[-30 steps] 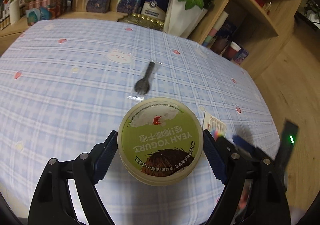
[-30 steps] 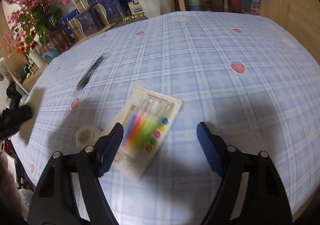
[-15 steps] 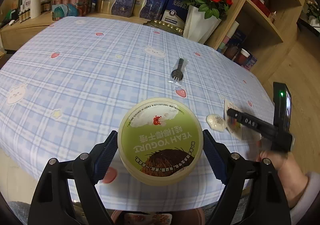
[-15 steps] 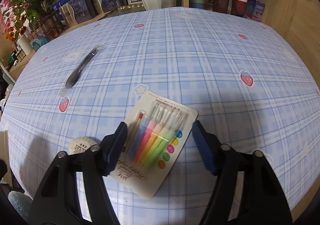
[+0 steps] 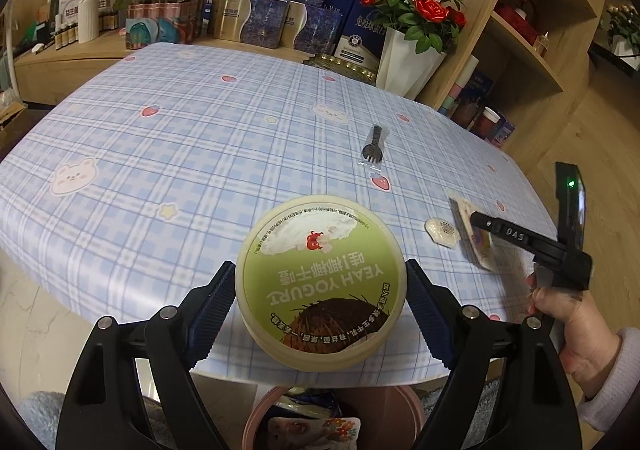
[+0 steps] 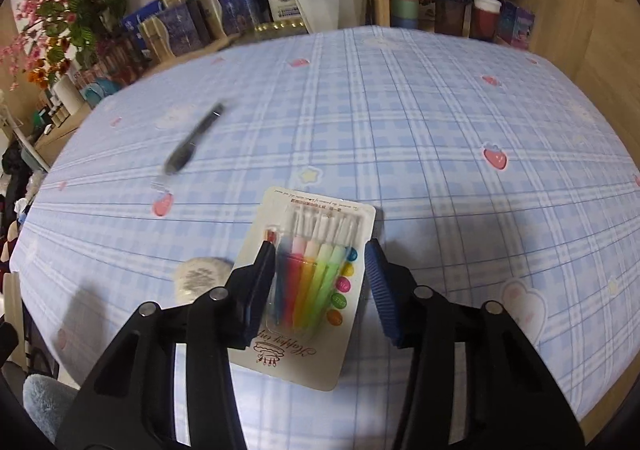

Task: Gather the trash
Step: 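Grasp the highlighter pen card with the right tool while the left tool holds the cup, then drop the pen card into the brown bin with the right tool while the left tool drops the cup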

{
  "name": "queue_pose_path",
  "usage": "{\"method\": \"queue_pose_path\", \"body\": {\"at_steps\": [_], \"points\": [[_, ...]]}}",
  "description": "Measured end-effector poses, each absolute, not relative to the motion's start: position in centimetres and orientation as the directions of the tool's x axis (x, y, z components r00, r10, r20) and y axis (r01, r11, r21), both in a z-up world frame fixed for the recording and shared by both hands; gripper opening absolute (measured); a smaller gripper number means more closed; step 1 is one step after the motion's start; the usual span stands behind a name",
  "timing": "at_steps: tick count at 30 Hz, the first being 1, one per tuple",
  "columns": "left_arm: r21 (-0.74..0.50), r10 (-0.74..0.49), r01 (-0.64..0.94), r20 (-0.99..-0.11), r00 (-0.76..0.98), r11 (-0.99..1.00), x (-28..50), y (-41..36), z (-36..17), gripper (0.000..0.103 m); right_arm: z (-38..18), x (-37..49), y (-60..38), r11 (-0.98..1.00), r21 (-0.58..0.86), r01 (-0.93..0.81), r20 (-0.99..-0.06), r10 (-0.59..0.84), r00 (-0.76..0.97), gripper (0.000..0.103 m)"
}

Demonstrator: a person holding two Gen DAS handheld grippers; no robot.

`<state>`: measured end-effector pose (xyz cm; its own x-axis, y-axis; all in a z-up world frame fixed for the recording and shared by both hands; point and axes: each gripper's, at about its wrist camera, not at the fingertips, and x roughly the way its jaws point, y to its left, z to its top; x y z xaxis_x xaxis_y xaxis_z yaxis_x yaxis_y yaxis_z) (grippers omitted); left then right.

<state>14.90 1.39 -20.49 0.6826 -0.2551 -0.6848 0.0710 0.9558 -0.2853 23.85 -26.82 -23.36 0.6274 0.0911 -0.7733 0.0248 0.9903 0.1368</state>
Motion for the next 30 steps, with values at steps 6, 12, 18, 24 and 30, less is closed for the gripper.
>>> {"method": "queue_pose_path", "body": {"at_steps": [6, 12, 18, 24, 30], "points": [[-0.278, -0.248, 0.071, -0.675, 0.695, 0.958, 13.0, 2.1, -19.9, 0.081, -20.9, 21.1, -25.7, 0.989, 0.144, -0.043, -0.727, 0.135, 0.673, 0.048], [-0.272, -0.234, 0.063, -0.662, 0.712, 0.96, 11.0, 3.1, -19.1, 0.081, -19.6, 17.2, -23.9, 0.98, 0.147, -0.134, -0.701, 0.199, 0.685, 0.039], [-0.276, -0.224, 0.046, -0.659, 0.718, 0.96, 8.9, 4.4, -19.1, 0.081, -20.2, 14.2, -21.5, 0.971, 0.11, -0.211, -0.715, 0.225, 0.662, 0.039], [-0.28, -0.221, 0.041, -0.649, 0.728, 0.959, 7.3, 5.4, -19.0, 0.081, -20.2, 12.6, -20.4, 0.961, 0.148, -0.233, -0.714, 0.267, 0.648, 0.039], [-0.293, -0.208, 0.013, -0.648, 0.733, 0.956, 5.9, 6.9, -19.4, 0.081, -22.4, 8.9, -16.9, 0.915, 0.165, -0.368, -0.761, 0.356, 0.542, 0.039]]}}
